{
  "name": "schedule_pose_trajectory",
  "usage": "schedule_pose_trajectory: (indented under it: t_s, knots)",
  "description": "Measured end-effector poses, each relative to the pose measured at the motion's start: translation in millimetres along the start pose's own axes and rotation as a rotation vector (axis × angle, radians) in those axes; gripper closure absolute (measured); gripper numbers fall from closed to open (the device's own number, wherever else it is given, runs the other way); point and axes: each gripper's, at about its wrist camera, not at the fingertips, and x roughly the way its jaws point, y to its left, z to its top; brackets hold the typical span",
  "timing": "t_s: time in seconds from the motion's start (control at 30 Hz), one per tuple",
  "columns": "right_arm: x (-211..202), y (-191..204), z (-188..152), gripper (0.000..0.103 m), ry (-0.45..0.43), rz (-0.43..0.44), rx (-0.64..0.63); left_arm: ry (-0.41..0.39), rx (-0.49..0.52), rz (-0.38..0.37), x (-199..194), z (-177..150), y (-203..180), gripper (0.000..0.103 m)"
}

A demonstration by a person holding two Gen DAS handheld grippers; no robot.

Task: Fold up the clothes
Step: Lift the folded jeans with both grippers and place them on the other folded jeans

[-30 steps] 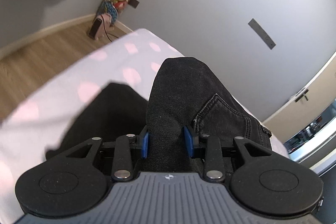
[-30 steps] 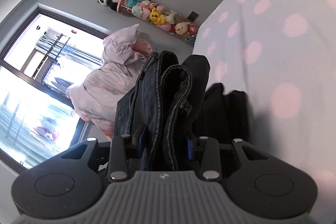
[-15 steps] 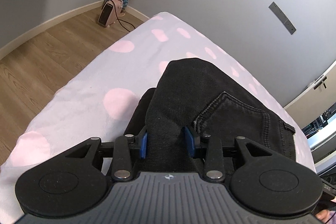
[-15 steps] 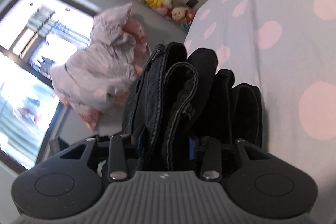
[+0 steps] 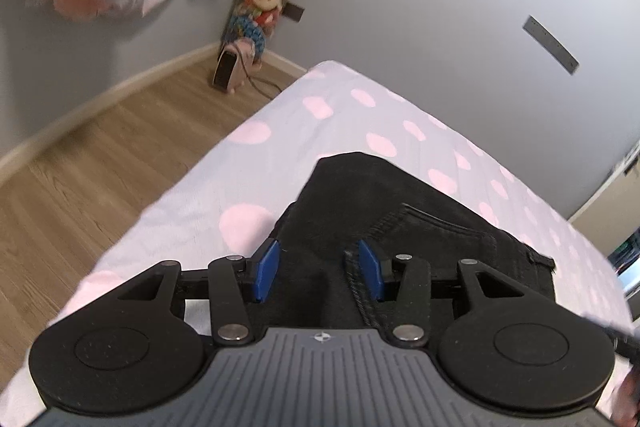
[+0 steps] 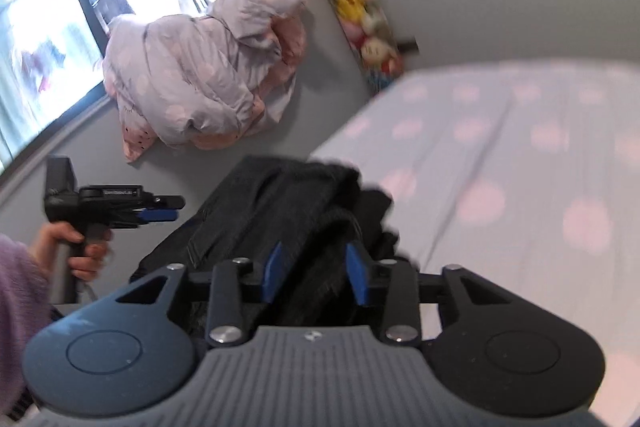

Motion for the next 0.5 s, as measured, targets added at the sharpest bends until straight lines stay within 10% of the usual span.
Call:
schedule_pose_trajectory:
  t_s: [0.5]
  knots:
    - [90, 56, -7, 0.085, -0.032, -0.335, -0.211, 0.007, 0.338, 0.166, -33, -70, -26, 0.050]
